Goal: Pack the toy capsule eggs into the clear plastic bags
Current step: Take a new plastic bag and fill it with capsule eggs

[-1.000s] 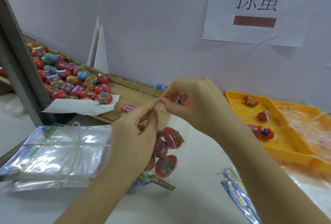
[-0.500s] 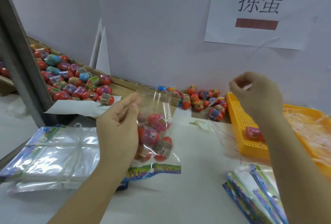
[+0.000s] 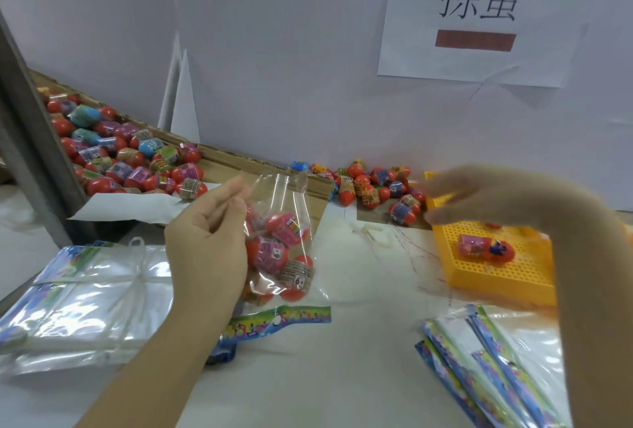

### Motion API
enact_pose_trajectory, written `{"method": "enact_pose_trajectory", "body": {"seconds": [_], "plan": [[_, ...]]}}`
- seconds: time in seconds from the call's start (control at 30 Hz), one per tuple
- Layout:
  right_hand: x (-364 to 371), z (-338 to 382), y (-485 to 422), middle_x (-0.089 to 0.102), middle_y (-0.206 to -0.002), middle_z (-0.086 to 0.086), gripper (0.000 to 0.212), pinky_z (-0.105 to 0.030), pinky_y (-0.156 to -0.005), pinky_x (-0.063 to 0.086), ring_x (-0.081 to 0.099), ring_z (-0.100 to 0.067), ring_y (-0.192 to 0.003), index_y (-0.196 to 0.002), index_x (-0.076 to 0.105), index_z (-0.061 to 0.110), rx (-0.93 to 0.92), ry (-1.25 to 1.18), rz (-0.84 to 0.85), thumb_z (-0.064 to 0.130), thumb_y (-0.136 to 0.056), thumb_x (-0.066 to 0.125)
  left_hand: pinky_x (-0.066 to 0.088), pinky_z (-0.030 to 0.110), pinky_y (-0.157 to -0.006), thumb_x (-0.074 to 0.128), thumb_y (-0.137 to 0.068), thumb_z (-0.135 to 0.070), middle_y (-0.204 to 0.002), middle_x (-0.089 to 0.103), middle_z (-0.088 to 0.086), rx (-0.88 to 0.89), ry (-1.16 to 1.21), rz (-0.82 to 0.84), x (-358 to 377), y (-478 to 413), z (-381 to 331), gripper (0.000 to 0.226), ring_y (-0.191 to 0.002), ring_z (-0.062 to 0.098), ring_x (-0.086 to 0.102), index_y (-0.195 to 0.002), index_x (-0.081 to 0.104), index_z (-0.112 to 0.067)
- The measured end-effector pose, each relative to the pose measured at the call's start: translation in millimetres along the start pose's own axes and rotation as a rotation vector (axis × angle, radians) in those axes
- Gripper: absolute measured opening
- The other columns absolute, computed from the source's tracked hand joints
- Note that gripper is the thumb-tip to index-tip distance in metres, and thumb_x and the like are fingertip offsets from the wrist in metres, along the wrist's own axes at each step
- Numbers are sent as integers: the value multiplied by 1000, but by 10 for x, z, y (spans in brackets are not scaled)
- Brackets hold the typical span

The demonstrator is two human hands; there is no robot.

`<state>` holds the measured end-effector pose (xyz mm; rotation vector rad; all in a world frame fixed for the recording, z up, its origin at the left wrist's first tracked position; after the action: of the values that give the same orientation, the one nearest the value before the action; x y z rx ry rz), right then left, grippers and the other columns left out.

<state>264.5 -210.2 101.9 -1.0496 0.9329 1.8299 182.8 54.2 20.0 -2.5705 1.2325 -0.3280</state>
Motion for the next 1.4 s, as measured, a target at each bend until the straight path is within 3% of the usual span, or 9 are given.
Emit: {"method": "enact_pose_trajectory", "body": {"seconds": [0.2, 0.37, 0.53, 0.67, 0.77, 0.9, 1.03, 1.23, 1.4], "plan": [[-88, 122, 104, 59, -132, 0, 51, -30, -91, 48, 59, -16, -110, -132, 50, 33, 15, -43, -204, 39, -84, 66, 54, 16, -87, 61, -94, -12, -95, 68, -28, 50, -36, 20, 20, 24, -18, 34, -97, -12, 63, -95, 64, -46], [59, 661, 153, 70, -112, -1, 69, -36, -74, 59, 69, -20, -99, -127, 58, 27, -498, -908, 39, 46, -66, 82, 53, 11, -60, 62, -94, -19, -87, 72, -28, 19, 102, 18, 41, 51, -35, 24, -75, -8, 69, -114, 68, -30], [605, 995, -198, 57, -126, -5, 102, -35, -66, 60, 62, -20, -102, -138, 40, 17, -155, -961, 59, 50, -51, 79, 60, 38, -81, 68, -89, -25, -96, 76, -13, -26, 163, 4, 21, 66, -59, 22, -92, 8, 73, -109, 70, -32], [712, 975, -312, 49, -126, -5, 105, -33, -58, 59, 59, -24, -105, -127, 32, 33, -80, -1124, -105, 48, -38, 86, 60, 23, -76, 68, -89, -25, -89, 73, -27, -17, 127, -37, 8, 58, -58, 24, -88, -5, 69, -110, 68, -35], [762, 971, -335, 69, -107, -7, 76, -32, -62, 60, 68, -23, -93, -122, 57, 17, -108, -979, 35, 50, -58, 81, 59, 19, -68, 70, -82, -31, -86, 72, -29, -33, 156, -19, 19, 65, -97, 31, -86, -8, 68, -113, 67, -33], [771, 990, -324, 73, -79, -4, 12, -29, -63, 59, 68, -17, -68, -85, 75, 21, -199, -1049, -5, 30, -78, 76, 61, 42, -78, 77, -54, -55, -87, 77, -12, -101, 252, 4, 12, 50, -139, 57, -86, 11, 74, -105, 71, -31], [711, 955, -307, 71, -72, -3, 7, -30, -61, 58, 66, -14, -61, -77, 75, 18, -261, -1142, -59, 25, -75, 75, 58, 59, -80, 85, -56, -52, -93, 74, 19, -247, 279, 265, -5, -25, -138, 57, -95, 41, 70, -100, 77, -18], [718, 969, -304, 71, -73, -3, 5, -27, -57, 58, 68, -16, -64, -81, 75, 13, -282, -1138, -76, 17, -82, 72, 62, 45, -67, 79, -58, -32, -85, 76, 14, -320, 343, 287, 41, -16, -71, 22, -77, 29, 74, -73, 78, -15], [670, 933, -314, 72, -75, -5, 5, -32, -58, 59, 68, -18, -64, -79, 74, 15, -269, -1171, -119, 19, -82, 72, 61, 45, -65, 78, -62, -34, -92, 76, 14, -301, 439, 263, 37, 0, -125, 31, -82, 30, 74, -85, 79, -13]]}}
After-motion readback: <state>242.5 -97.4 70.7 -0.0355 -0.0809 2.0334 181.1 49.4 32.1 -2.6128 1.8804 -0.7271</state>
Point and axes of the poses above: each hand's wrist, its own y-axis away from the middle knuckle, its own x-axis out of the palm, z = x × y, the point moved 1 cm from there along -y, towards the middle knuckle
